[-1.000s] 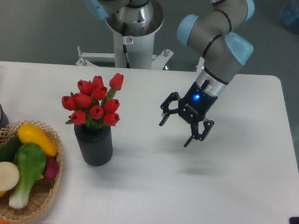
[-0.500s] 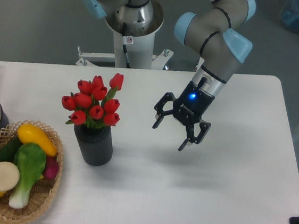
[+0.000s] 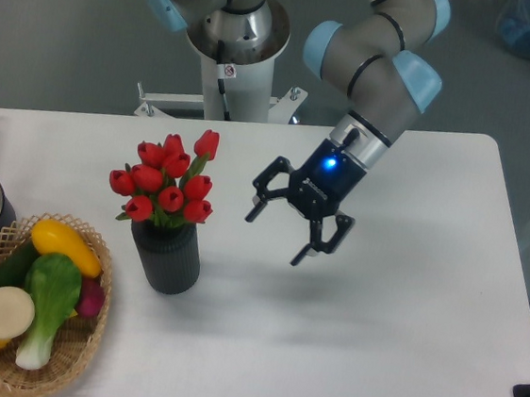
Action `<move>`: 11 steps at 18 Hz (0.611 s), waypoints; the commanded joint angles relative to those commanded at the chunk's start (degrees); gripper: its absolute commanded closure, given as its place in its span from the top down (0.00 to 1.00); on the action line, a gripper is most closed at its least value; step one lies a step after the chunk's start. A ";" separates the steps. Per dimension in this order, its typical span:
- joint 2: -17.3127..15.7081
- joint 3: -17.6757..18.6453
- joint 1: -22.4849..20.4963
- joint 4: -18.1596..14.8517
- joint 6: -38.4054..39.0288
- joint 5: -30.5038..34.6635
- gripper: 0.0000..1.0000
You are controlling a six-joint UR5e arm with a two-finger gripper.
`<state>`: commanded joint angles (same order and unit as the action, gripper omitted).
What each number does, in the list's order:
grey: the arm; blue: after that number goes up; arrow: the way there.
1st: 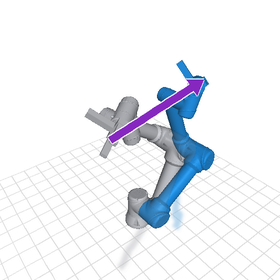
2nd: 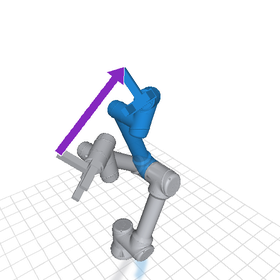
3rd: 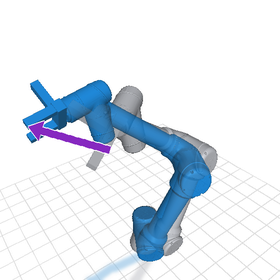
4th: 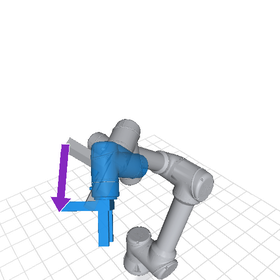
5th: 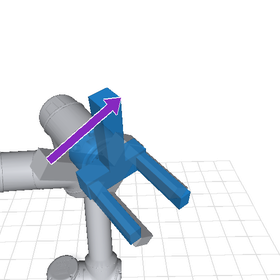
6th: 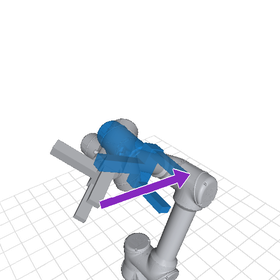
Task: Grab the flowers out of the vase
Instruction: 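Swing the open gripper over to the tulip stems above the black vase, then lower the gripper onto the tulip stems and close it around them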
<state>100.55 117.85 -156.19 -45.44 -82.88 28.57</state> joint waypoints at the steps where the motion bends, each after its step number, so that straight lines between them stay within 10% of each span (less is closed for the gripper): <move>1: -0.79 0.88 0.09 0.00 -0.61 0.00 1.00; 11: -5.02 8.87 0.71 0.26 -8.76 -5.70 1.00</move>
<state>95.54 126.72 -155.48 -45.18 -91.63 22.87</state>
